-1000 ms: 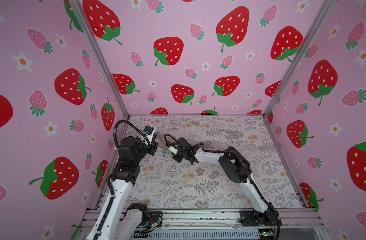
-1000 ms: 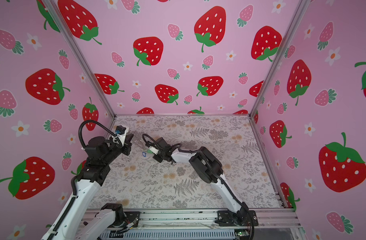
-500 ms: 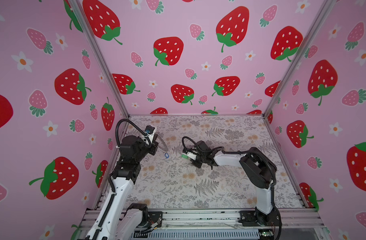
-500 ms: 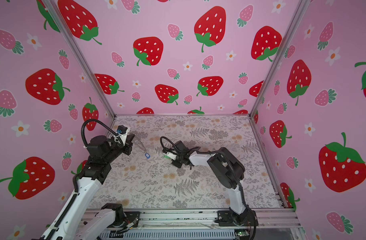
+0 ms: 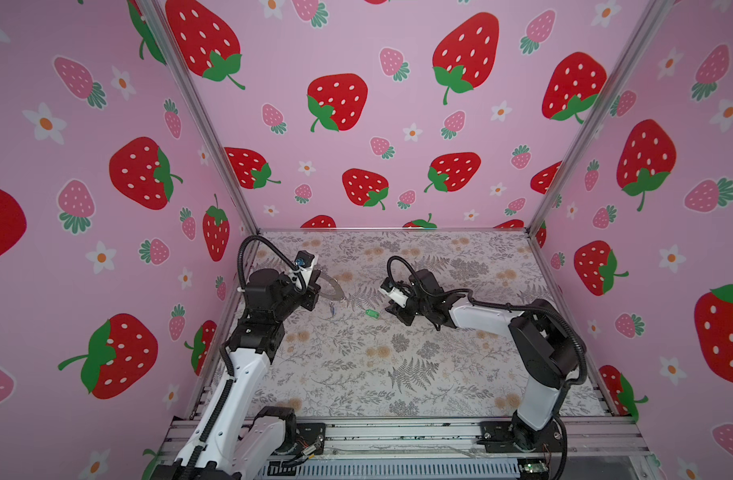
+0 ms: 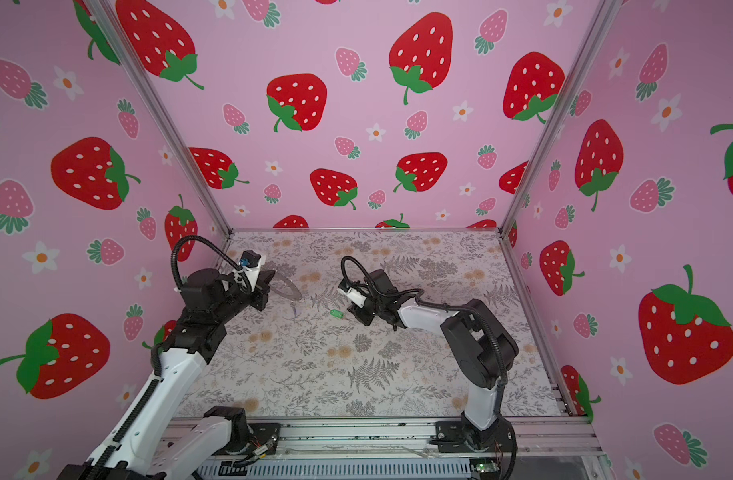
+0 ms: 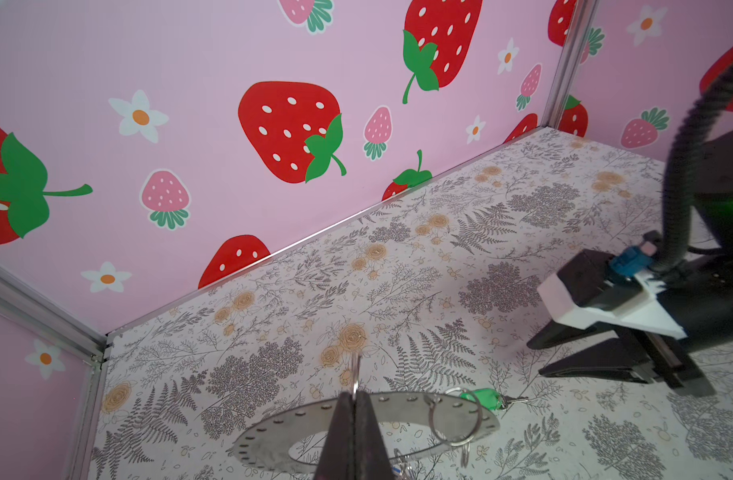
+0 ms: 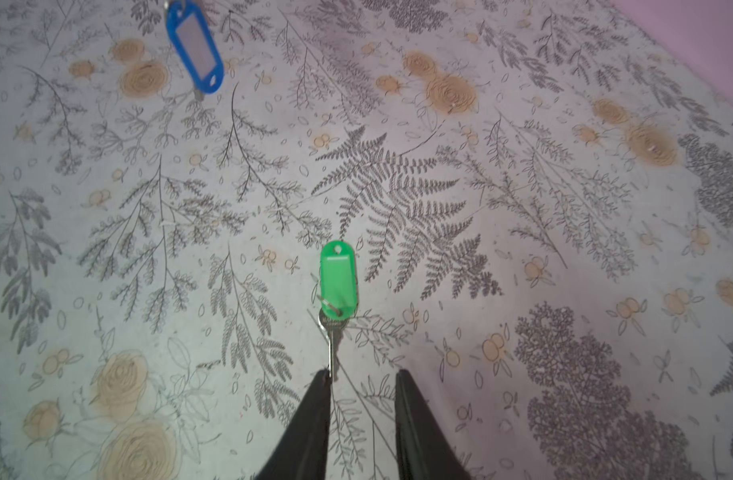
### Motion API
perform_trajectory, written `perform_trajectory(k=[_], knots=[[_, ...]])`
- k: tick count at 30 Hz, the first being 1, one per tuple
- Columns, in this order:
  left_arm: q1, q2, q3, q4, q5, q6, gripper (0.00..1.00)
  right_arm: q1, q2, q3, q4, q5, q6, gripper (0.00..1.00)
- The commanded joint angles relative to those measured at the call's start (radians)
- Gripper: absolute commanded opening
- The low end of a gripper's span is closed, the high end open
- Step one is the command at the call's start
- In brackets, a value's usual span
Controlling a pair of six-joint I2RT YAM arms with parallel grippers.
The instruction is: Put the keys on the keyring
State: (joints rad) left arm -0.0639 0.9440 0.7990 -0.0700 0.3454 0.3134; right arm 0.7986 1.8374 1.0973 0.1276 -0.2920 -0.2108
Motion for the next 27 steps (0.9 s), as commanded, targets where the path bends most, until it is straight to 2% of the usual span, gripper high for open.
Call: perform_trajectory(k=[1, 3, 6, 10, 14, 21, 27], knots=[[-0.007, -0.004, 0.045, 0.046, 0.021, 0.008, 0.00, 0.028, 0.025, 0.007, -0.014, -0.012, -0.033, 0.29], [-0.007, -0.004, 0.043, 0.045, 0.023, 0.016, 0.00, 0.023, 0.022, -0.024, 0.033, -0.016, -0.111, 0.27], [-0.006, -0.008, 0.044, 0.036, 0.032, 0.031, 0.00, -0.001, 0.027, -0.014, 0.023, -0.088, -0.250, 0.23], [-0.007, -0.011, 0.042, 0.038, 0.051, 0.039, 0.00, -0.009, 0.050, 0.018, -0.053, -0.143, -0.541, 0.22], [-0.006, -0.014, 0.032, 0.045, 0.078, 0.035, 0.00, -0.034, 0.095, 0.075, -0.101, -0.210, -0.692, 0.21], [-0.007, -0.019, 0.025, 0.050, 0.098, 0.039, 0.00, -0.044, 0.216, 0.211, -0.209, -0.253, -0.807, 0.24], [-0.007, -0.016, 0.023, 0.050, 0.104, 0.039, 0.00, -0.052, 0.255, 0.253, -0.247, -0.284, -0.823, 0.25]])
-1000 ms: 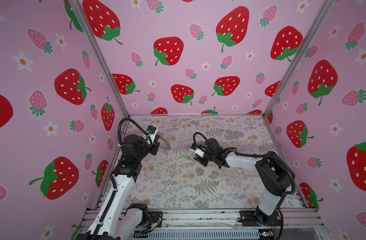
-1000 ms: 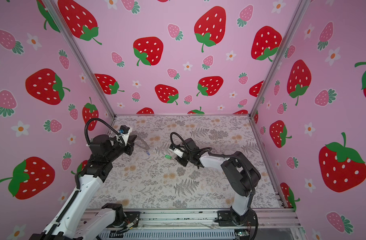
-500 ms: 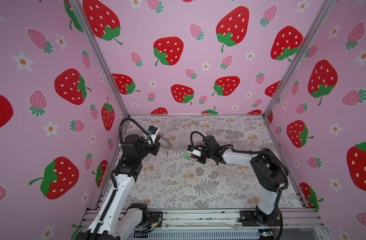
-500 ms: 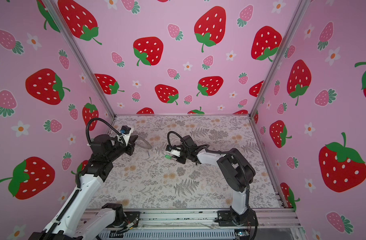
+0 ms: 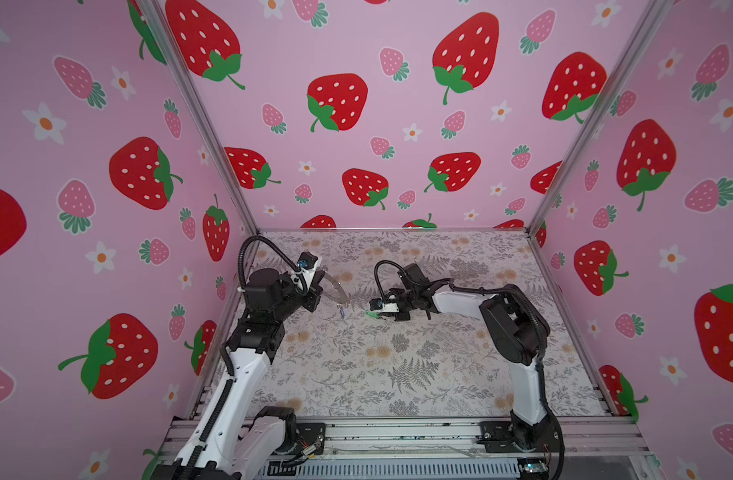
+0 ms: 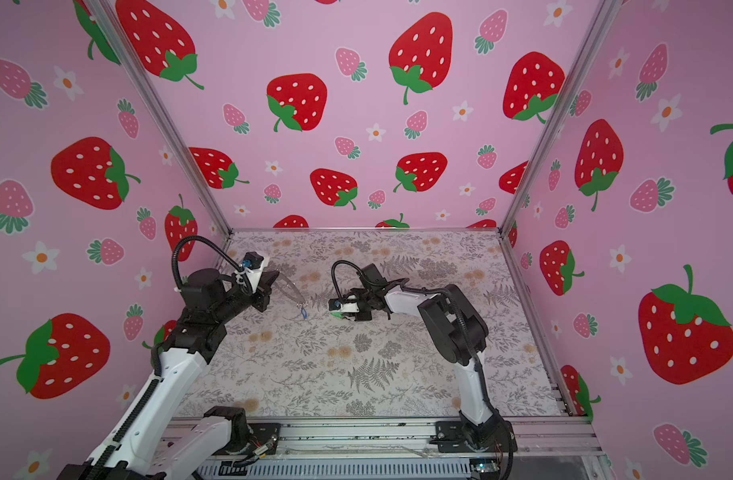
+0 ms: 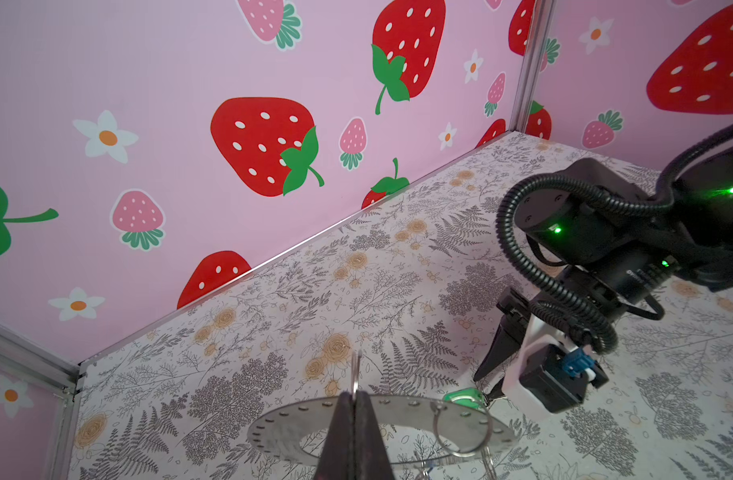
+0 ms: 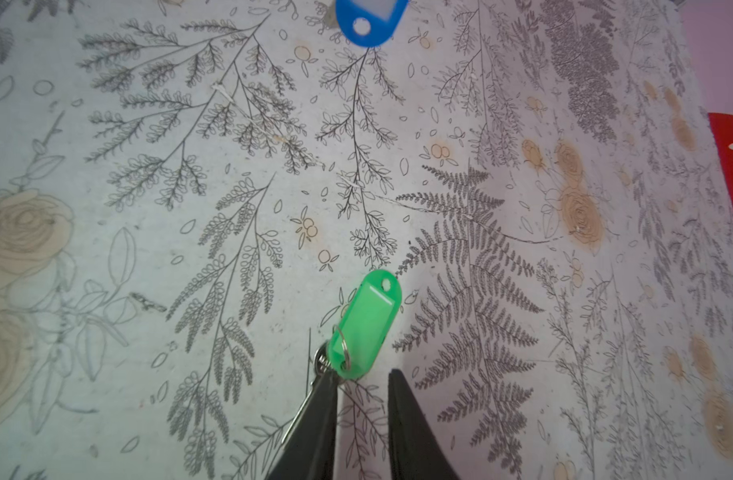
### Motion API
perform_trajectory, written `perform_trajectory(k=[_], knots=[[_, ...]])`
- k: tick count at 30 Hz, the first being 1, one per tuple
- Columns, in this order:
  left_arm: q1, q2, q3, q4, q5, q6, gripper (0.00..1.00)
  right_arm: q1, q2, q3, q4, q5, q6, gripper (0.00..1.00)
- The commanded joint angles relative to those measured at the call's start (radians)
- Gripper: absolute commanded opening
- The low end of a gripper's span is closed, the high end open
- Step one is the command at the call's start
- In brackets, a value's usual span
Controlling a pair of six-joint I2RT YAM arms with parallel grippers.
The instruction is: Put the keys on the keyring
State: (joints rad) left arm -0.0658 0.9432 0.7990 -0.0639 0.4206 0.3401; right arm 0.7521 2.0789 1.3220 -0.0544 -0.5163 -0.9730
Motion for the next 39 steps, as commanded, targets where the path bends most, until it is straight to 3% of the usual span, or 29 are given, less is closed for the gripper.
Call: perform_trajectory(k=[1, 20, 39], knots=[[-0.005, -0.014, 0.024, 0.044, 0.031, 0.010, 0.00, -0.006, 0.018, 0.031, -0.067, -0.061, -0.061, 0.25], [-0.005, -0.006, 0.018, 0.044, 0.032, 0.008, 0.00, -0.005, 0.067, 0.071, -0.081, -0.063, -0.049, 0.21], [-0.006, -0.001, 0.021, 0.044, 0.030, 0.011, 0.00, -0.005, 0.067, 0.074, -0.100, -0.080, -0.069, 0.08]])
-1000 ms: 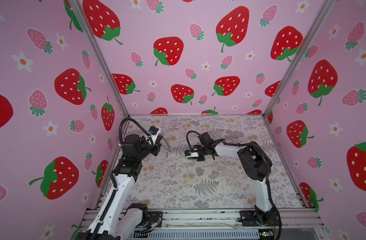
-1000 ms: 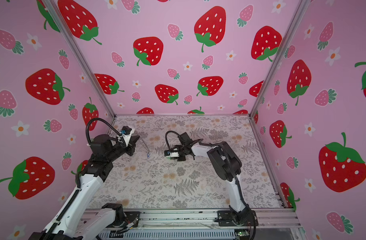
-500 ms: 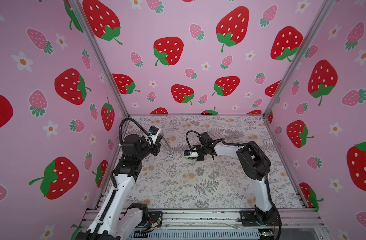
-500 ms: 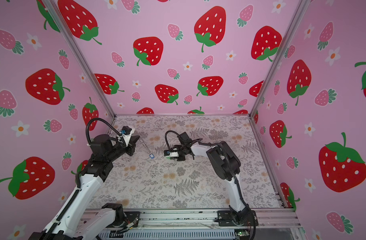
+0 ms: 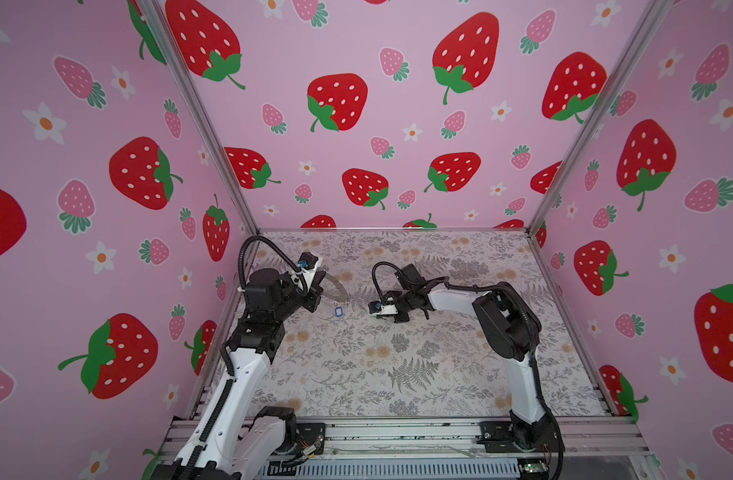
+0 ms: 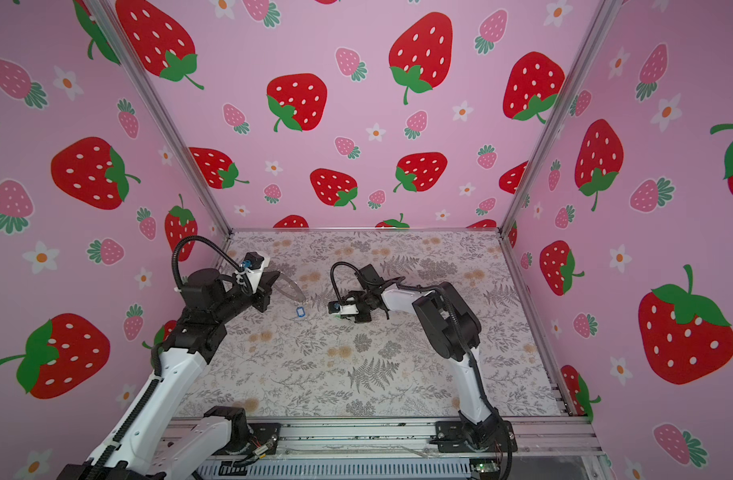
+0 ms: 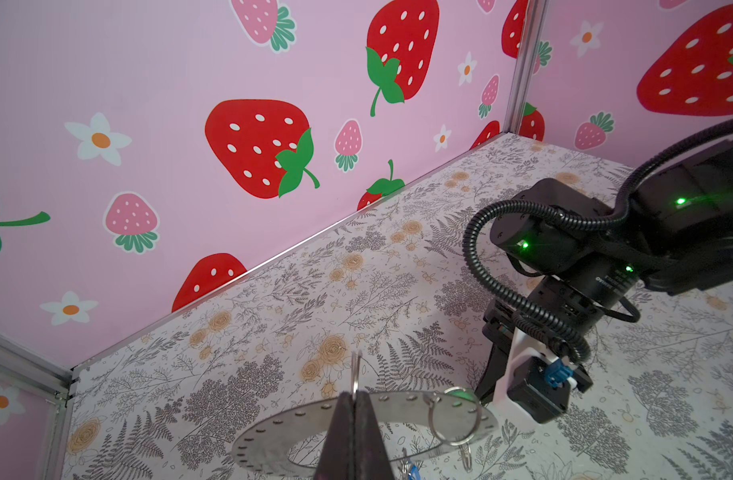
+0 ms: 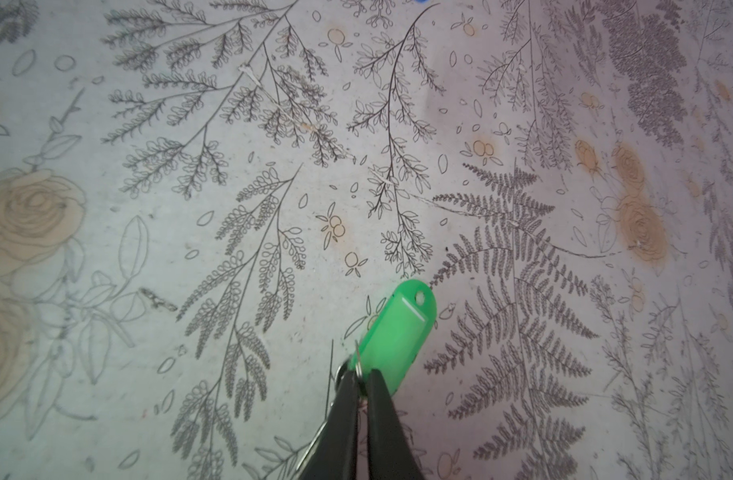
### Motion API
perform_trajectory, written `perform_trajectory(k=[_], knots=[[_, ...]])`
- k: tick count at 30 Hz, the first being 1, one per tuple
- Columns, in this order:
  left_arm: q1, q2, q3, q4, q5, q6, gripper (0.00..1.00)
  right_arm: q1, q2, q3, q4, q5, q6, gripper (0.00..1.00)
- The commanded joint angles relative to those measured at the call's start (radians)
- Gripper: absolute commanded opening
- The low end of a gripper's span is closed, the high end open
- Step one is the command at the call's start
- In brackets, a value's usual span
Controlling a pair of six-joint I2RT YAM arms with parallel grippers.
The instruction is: Put the keys on the keyring
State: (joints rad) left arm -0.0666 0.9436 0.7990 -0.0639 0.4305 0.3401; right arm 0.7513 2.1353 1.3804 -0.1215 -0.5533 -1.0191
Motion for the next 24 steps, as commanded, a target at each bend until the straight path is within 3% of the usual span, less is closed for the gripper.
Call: perform_trajectory(k=[1, 8, 17, 21, 24], knots=[[-0.005, -0.002, 0.021, 0.045, 0.020, 0.011, 0.00, -0.004, 0.008, 0.013, -0.033, -0.047, -0.022, 0.07], [-0.005, -0.006, 0.002, 0.064, 0.069, 0.027, 0.00, -0.004, -0.041, -0.030, -0.004, -0.058, 0.004, 0.02], [-0.014, -0.041, -0.062, 0.144, 0.280, 0.031, 0.00, -0.031, -0.261, -0.191, 0.120, -0.009, 0.257, 0.00], [-0.067, -0.062, -0.060, 0.118, 0.345, 0.094, 0.00, -0.059, -0.409, -0.281, 0.143, 0.012, 0.335, 0.00], [-0.152, -0.087, -0.058, 0.076, 0.301, 0.179, 0.00, -0.064, -0.531, -0.344, 0.154, 0.019, 0.371, 0.00]])
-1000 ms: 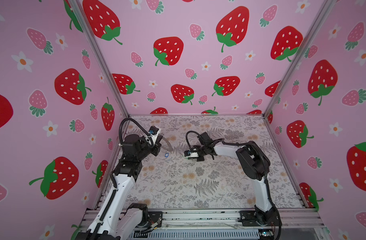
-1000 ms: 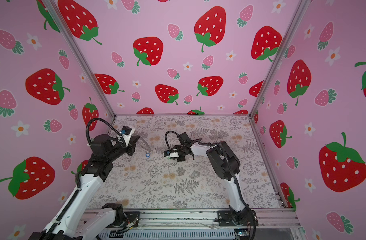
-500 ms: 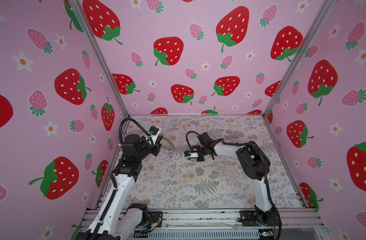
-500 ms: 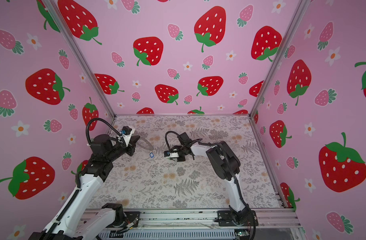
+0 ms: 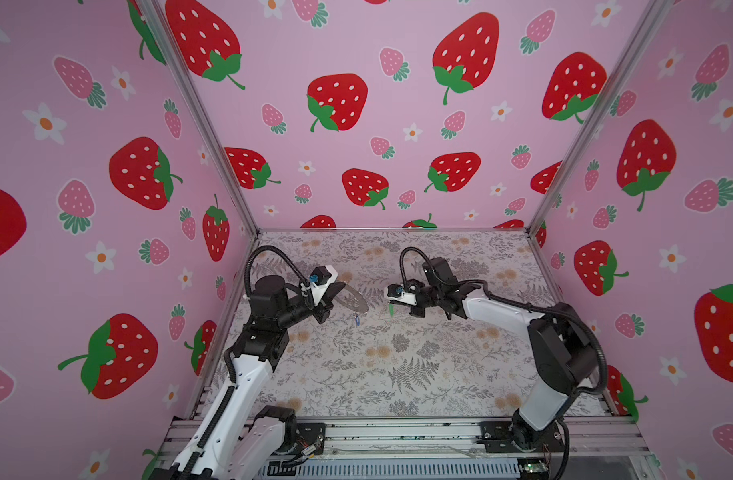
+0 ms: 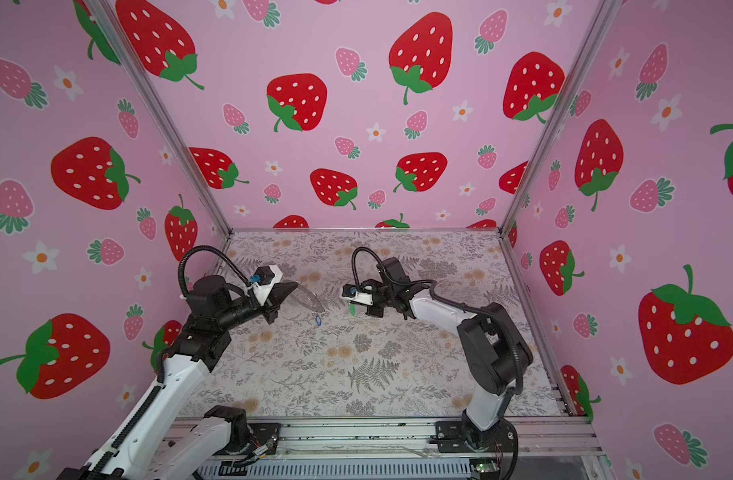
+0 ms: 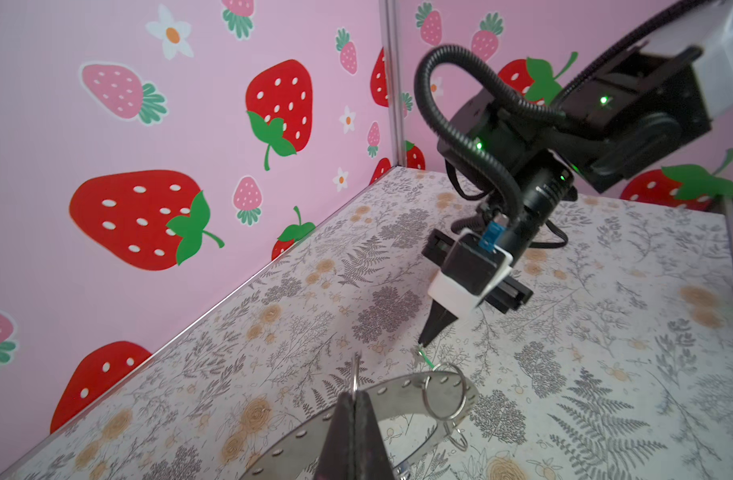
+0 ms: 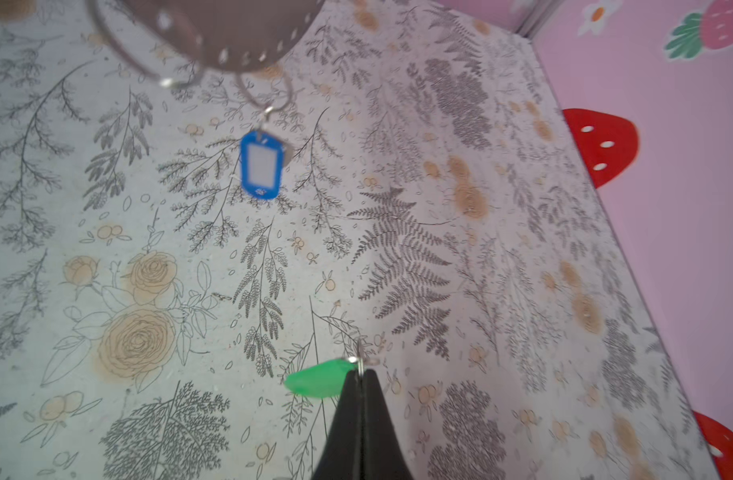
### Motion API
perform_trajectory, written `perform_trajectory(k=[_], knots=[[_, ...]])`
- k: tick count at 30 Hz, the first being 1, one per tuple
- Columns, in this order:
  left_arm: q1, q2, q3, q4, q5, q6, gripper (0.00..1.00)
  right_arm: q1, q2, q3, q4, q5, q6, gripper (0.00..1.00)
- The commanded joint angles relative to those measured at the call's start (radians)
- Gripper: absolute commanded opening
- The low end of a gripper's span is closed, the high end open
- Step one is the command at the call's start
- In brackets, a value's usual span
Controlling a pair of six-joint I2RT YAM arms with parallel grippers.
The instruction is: Put the keys on the keyring
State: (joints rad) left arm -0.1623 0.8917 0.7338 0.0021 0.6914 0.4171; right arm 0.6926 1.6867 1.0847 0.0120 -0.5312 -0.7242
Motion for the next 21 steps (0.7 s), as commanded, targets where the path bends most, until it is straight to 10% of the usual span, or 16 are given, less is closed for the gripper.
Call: perform_trajectory(k=[1, 21], knots=[[-0.086, -0.040, 0.007, 0.000, 0.009, 0.121, 0.00, -0.005, -0.115, -0.064, 0.025, -0.005, 0.090, 0.00], [-0.600, 0.030, 0.018, 0.035, -0.670, 0.449, 0.00, -0.004, -0.530, -0.253, 0.099, -0.130, 0.322, 0.00]])
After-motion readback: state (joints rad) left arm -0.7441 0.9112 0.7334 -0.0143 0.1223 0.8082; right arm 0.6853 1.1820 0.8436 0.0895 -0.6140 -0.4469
